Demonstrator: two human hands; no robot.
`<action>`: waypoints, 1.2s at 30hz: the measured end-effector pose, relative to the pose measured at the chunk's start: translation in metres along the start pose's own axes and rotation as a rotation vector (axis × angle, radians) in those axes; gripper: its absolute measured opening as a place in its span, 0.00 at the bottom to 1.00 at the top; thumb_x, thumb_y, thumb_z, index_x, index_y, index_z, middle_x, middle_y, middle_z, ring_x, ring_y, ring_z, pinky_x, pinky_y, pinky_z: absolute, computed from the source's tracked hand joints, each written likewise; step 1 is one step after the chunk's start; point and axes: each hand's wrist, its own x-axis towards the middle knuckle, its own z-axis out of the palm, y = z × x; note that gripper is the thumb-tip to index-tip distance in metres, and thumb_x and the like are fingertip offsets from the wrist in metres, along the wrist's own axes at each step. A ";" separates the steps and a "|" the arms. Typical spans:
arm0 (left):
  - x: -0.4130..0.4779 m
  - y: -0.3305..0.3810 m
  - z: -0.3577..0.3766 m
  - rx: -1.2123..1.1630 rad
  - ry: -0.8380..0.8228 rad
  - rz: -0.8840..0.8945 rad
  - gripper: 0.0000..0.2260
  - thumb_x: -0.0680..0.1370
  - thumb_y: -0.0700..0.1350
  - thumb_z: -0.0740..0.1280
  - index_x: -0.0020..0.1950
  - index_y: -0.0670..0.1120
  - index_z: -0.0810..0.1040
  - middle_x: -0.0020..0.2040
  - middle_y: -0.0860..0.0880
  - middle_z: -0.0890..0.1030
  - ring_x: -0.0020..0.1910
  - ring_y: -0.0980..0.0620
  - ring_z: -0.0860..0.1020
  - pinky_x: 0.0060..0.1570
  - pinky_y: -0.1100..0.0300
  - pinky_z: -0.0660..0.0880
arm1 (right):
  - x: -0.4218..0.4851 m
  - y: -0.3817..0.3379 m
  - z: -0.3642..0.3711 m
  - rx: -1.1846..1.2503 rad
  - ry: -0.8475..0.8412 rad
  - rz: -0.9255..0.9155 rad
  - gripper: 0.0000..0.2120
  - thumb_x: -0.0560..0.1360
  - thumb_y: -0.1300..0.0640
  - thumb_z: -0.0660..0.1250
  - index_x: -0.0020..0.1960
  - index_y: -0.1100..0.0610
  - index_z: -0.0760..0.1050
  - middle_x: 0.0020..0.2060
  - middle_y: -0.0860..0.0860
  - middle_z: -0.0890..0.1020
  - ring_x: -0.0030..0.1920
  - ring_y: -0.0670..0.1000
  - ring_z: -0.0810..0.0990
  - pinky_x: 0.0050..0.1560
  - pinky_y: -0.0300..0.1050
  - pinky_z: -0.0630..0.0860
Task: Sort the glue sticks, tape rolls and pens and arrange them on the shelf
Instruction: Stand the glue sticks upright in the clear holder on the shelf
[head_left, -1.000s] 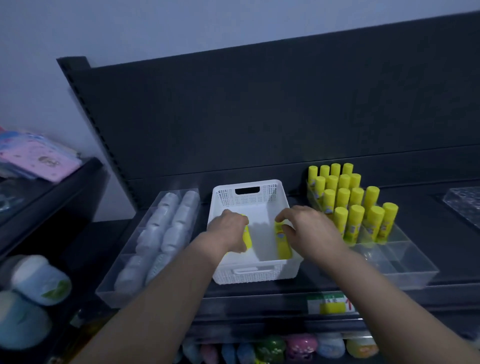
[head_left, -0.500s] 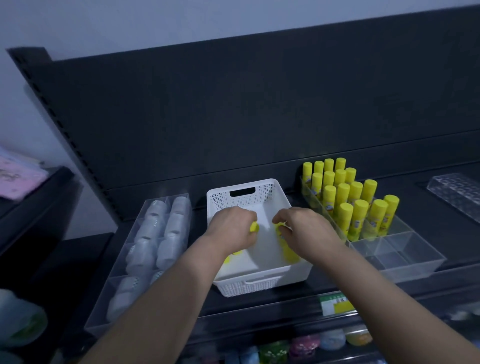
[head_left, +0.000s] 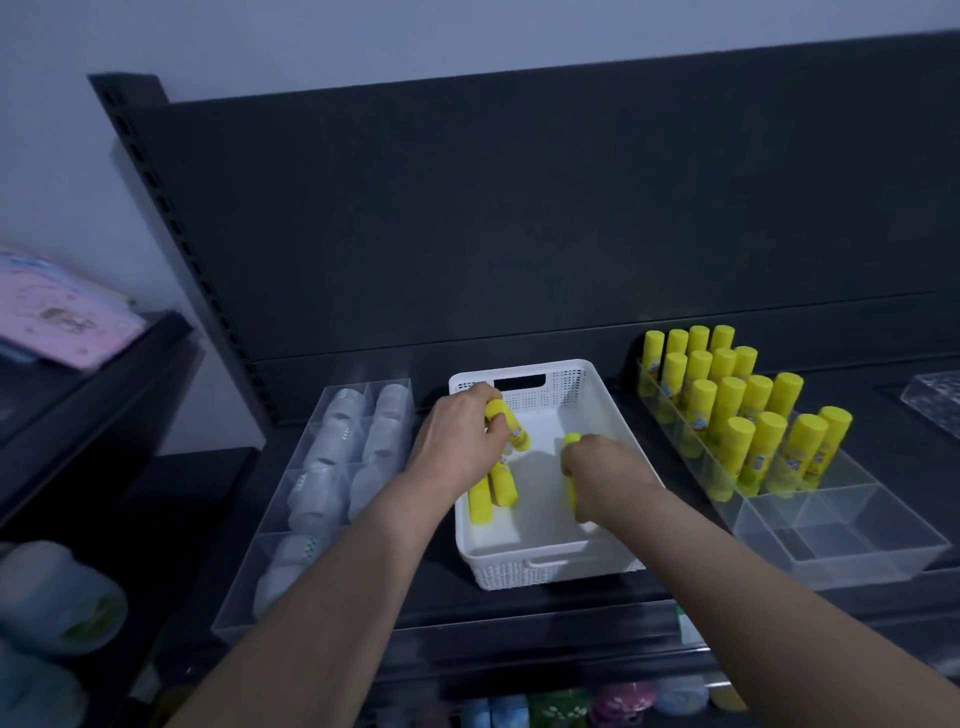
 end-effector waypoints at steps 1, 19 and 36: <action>0.000 -0.001 0.000 -0.007 0.000 0.003 0.12 0.76 0.44 0.63 0.58 0.46 0.78 0.47 0.46 0.83 0.48 0.45 0.80 0.49 0.53 0.77 | 0.002 0.000 0.001 0.018 0.003 -0.001 0.18 0.71 0.62 0.68 0.61 0.55 0.74 0.58 0.55 0.74 0.57 0.58 0.77 0.54 0.46 0.74; -0.013 0.037 -0.019 -0.076 0.080 0.092 0.13 0.79 0.41 0.60 0.62 0.48 0.76 0.52 0.46 0.81 0.52 0.46 0.77 0.51 0.58 0.69 | -0.027 0.023 -0.041 0.407 0.434 0.054 0.17 0.68 0.62 0.65 0.56 0.56 0.73 0.51 0.55 0.76 0.52 0.59 0.77 0.49 0.48 0.74; -0.046 0.217 0.057 -0.144 -0.005 0.191 0.12 0.81 0.46 0.61 0.63 0.46 0.76 0.54 0.45 0.81 0.54 0.45 0.77 0.53 0.56 0.70 | -0.137 0.197 -0.058 0.423 0.605 0.115 0.17 0.73 0.54 0.66 0.62 0.49 0.76 0.51 0.50 0.78 0.53 0.56 0.78 0.51 0.48 0.74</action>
